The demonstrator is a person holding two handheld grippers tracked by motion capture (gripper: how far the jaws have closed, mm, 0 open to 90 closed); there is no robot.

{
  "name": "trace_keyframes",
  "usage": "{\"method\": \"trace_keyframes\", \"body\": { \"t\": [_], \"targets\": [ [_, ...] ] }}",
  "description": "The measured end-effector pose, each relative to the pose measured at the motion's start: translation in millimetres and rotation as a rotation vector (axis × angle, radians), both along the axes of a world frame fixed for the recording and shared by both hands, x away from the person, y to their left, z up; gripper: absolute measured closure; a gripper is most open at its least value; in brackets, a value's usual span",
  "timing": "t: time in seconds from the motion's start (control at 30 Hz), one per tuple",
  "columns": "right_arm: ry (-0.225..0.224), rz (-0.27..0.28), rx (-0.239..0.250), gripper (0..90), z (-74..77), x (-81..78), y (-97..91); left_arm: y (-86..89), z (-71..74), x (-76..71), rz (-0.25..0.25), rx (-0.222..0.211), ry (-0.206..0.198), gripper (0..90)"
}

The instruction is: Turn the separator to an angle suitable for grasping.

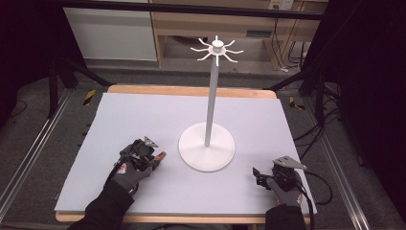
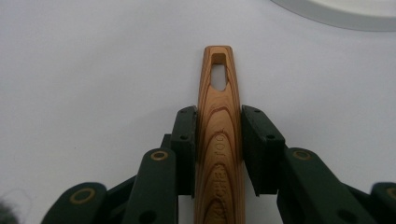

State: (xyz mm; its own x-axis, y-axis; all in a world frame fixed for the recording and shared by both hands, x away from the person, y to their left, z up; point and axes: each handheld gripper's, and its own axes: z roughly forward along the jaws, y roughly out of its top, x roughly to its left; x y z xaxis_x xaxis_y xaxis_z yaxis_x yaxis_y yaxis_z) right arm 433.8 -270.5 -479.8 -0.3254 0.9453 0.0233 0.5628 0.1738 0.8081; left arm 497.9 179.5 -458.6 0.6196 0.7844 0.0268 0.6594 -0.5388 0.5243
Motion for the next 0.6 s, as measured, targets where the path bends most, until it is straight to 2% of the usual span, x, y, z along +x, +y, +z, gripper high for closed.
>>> {"method": "trace_keyframes", "body": {
  "t": [0.1,0.2,0.33,0.53,0.6],
  "targets": [
    [0.0,0.002,-0.001,10.3,-0.3,0.4,0.0,1.8,1.1,1.9,-0.005,-0.005,0.017,67.6],
    [0.0,0.0,0.0,10.3,-0.2,0.5,-0.2,2.3,1.0,1.4,0.001,-0.014,0.017,67.7],
    [0.0,0.001,0.001,10.3,-0.1,0.4,-0.7,4.8,4.5,0.0,-0.002,-0.022,0.002,67.7],
    [-0.001,0.001,0.001,10.3,0.1,0.4,-0.9,8.2,18.8,-6.0,-0.003,-0.071,-0.034,67.8],
    [-0.001,0.0,0.001,10.3,0.1,0.3,-0.8,8.6,21.5,-7.2,-0.007,-0.073,-0.038,67.9]
  ]
}}
